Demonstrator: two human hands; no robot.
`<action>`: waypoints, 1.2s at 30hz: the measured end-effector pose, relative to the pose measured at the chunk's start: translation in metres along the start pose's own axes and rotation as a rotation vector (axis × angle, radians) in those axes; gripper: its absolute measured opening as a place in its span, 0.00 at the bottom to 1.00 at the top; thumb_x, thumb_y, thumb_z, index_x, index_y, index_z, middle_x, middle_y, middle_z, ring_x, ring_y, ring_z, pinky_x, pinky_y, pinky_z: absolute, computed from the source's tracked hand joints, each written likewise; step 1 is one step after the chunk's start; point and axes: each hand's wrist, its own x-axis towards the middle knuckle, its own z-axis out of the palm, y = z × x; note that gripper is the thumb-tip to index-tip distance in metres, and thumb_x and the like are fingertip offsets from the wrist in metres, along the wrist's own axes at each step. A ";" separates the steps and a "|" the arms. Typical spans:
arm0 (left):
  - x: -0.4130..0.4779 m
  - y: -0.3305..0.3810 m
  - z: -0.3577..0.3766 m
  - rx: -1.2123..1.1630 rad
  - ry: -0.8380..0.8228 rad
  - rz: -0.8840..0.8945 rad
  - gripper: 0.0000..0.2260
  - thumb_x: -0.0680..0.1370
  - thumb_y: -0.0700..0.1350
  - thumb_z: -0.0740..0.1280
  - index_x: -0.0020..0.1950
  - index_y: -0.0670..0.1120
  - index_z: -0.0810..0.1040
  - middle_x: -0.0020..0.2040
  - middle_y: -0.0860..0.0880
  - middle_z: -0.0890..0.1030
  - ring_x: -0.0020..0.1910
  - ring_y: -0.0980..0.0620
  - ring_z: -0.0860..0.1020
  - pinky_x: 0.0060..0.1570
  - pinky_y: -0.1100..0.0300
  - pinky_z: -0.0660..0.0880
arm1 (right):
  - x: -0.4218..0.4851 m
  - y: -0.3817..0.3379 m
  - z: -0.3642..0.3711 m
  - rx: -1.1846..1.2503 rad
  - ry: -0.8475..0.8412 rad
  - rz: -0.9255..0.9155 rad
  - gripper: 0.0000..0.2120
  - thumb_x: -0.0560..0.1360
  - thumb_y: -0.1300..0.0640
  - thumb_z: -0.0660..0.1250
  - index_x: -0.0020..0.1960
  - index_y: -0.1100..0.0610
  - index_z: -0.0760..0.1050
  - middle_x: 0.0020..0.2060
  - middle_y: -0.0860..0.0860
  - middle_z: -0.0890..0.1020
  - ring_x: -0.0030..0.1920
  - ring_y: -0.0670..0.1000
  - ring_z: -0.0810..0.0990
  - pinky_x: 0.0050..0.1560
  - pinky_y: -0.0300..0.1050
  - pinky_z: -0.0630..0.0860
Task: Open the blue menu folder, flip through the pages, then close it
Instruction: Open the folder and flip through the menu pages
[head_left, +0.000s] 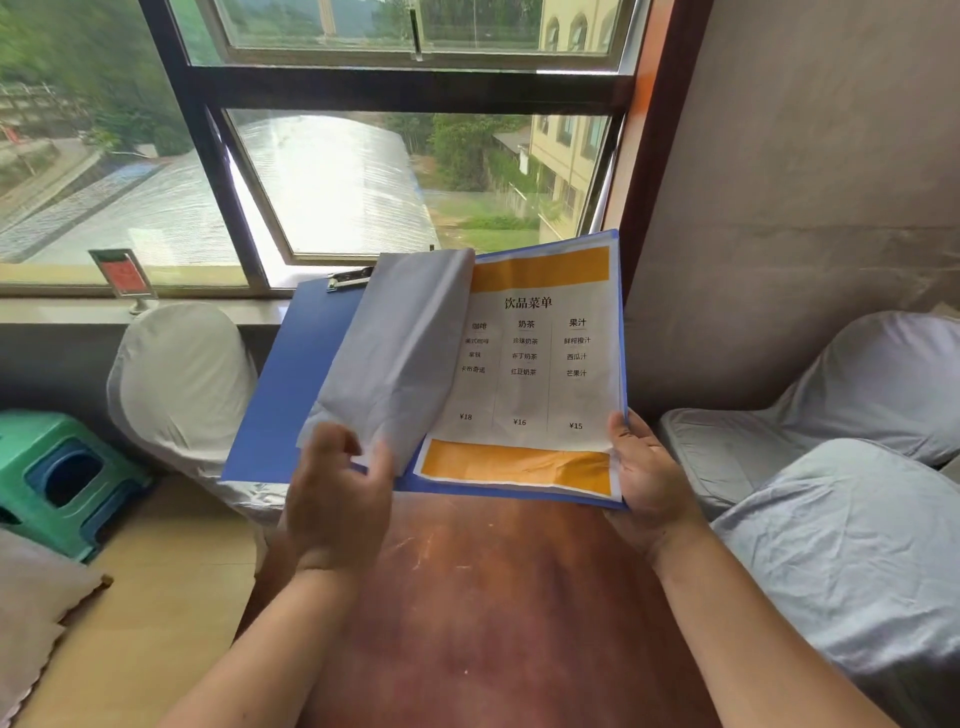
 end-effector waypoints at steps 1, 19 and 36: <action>-0.002 0.010 0.000 0.006 -0.007 0.229 0.11 0.76 0.48 0.72 0.41 0.49 0.72 0.36 0.51 0.75 0.36 0.47 0.72 0.38 0.55 0.68 | 0.000 0.001 0.001 -0.001 -0.001 -0.004 0.16 0.87 0.55 0.60 0.61 0.55 0.87 0.56 0.57 0.91 0.54 0.57 0.91 0.47 0.50 0.88; -0.009 0.057 0.012 0.130 -0.471 0.898 0.04 0.77 0.43 0.76 0.42 0.47 0.86 0.39 0.49 0.83 0.38 0.43 0.81 0.34 0.51 0.80 | -0.004 0.004 0.000 -0.087 0.007 0.011 0.15 0.89 0.53 0.61 0.64 0.54 0.85 0.58 0.59 0.90 0.53 0.58 0.91 0.46 0.50 0.88; 0.006 -0.012 0.004 -0.836 -0.148 -0.715 0.10 0.81 0.43 0.70 0.41 0.43 0.75 0.30 0.48 0.79 0.26 0.54 0.81 0.29 0.59 0.83 | -0.017 -0.008 -0.001 -0.015 -0.016 -0.043 0.20 0.90 0.55 0.56 0.61 0.53 0.88 0.63 0.58 0.89 0.61 0.58 0.89 0.53 0.50 0.87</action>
